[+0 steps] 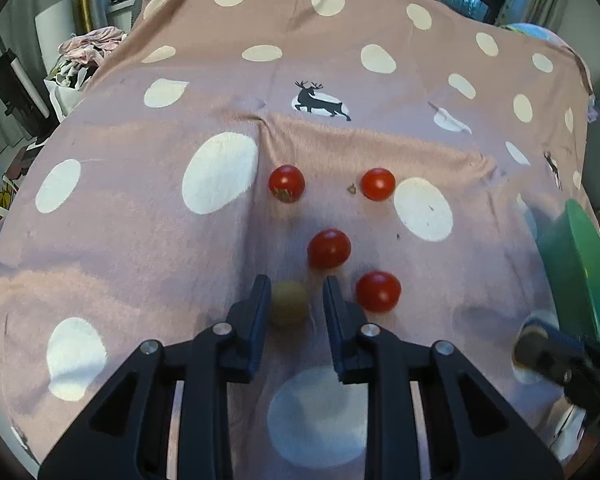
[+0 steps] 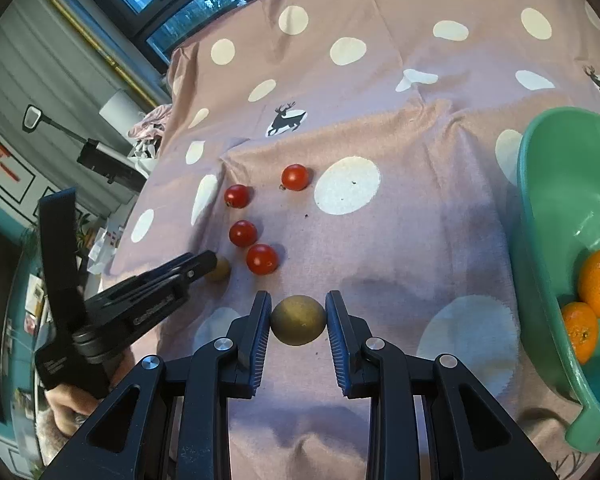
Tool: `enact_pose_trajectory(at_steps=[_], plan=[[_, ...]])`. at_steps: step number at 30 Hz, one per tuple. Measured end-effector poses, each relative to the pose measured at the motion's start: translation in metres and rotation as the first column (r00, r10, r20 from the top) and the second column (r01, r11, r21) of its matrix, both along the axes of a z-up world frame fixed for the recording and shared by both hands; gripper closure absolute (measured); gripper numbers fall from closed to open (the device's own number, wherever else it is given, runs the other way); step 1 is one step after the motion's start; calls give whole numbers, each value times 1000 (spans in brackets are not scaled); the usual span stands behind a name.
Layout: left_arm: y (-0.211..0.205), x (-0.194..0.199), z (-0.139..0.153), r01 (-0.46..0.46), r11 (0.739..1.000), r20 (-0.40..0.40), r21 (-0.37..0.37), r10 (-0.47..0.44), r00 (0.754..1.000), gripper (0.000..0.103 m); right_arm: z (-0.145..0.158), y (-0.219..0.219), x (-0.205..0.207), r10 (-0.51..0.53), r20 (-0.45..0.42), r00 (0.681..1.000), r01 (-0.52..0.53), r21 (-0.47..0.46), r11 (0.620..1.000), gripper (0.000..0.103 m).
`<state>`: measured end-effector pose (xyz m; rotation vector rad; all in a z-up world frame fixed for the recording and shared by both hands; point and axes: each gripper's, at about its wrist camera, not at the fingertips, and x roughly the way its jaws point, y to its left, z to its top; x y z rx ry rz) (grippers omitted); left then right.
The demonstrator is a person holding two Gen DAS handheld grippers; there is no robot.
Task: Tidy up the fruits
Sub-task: 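Lift the yellow fruit with the right tool toward the bowl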
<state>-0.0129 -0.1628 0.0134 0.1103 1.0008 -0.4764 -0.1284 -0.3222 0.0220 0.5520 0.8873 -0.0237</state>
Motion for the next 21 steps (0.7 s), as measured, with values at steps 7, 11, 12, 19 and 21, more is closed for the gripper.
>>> enact_pose_trajectory(at_steps=[7,11,12,19,21], plan=[[-10,2,-9,-3,997,34,76,0,999,77,0,1,-1,6,1,1000,-6,0,1000,74],[-16,-1,-15,-1,991,65,134,-7,998,76,0,2,-1,7,0,1000,-7,-2,1000,74],[-19,0,-20,4,989,49,145,-11,999,76,0,2,-1,9,-1,1000,-9,-1,1000,74],[-17,3,-27,-3,996,10,94,3,1000,77,1,1,0,5,-1,1000,-5,-14,1000,74],[-17,3,-26,-11,996,10,90,10,1000,77,1,2,0,4,1,1000,-4,-13,1000,74]])
